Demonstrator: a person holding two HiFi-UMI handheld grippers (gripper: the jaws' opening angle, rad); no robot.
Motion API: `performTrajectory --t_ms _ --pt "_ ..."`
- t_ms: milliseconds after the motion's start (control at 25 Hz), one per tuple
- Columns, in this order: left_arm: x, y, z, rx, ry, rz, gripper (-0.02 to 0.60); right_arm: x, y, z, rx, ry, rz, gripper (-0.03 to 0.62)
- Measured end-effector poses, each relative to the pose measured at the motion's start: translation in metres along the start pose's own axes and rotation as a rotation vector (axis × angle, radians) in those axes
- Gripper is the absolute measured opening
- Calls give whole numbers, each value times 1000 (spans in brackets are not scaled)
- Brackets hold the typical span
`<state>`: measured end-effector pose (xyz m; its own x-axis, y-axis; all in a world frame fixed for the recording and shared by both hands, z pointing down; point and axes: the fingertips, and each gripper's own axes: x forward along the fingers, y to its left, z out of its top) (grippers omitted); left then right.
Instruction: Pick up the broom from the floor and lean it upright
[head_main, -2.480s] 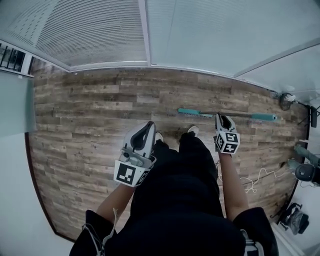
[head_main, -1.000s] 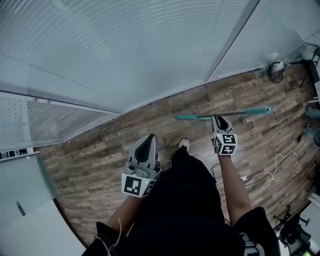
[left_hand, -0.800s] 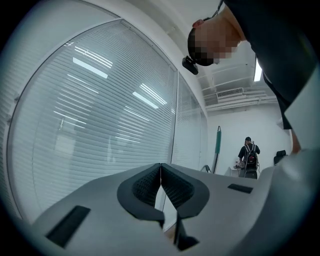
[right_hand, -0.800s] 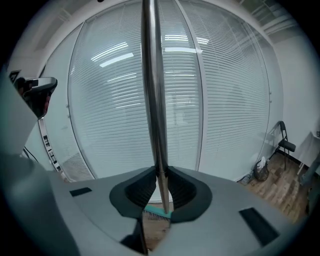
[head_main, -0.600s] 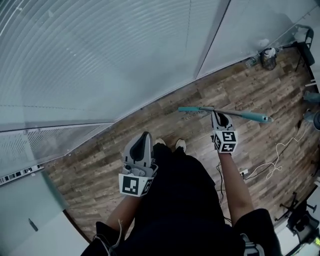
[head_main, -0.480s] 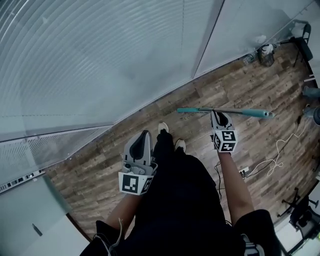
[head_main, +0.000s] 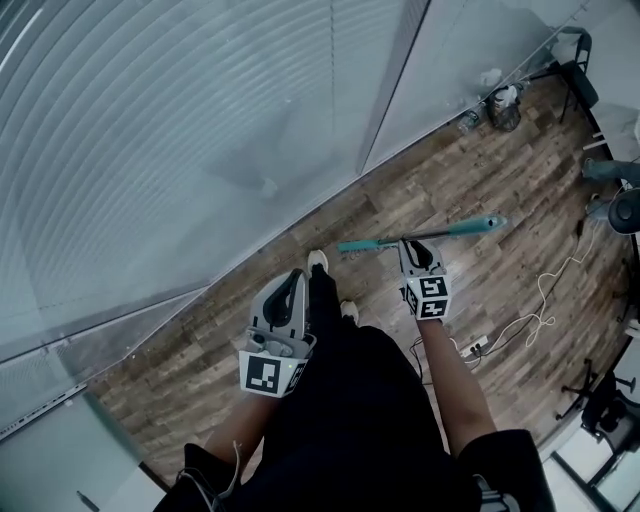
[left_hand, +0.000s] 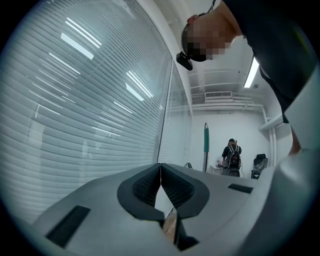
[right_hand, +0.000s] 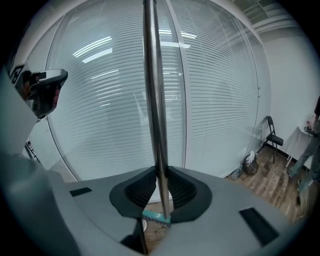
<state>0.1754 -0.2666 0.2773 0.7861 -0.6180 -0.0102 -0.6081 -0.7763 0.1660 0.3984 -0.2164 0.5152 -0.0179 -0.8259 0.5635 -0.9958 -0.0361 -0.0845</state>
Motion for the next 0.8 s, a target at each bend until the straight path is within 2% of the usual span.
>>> performTrajectory --t_ms 240,400,480,640,800 --pt "13 9 -1 -2 26 -32 18 33 6 -8 -23 51 6 81" --pt "16 12 -31 39 95 -65 18 63 -3 -29 -19 86 0 81" --pt "22 12 -44 38 90 -72 18 81 -9 -43 -20 96 4 81" --pt "27 9 -76 13 71 -85 18 118 -19 -91 -15 132 15 81" --pt "27 18 -106 -50 1 -71 18 161 -24 -154 -28 195 28 81"
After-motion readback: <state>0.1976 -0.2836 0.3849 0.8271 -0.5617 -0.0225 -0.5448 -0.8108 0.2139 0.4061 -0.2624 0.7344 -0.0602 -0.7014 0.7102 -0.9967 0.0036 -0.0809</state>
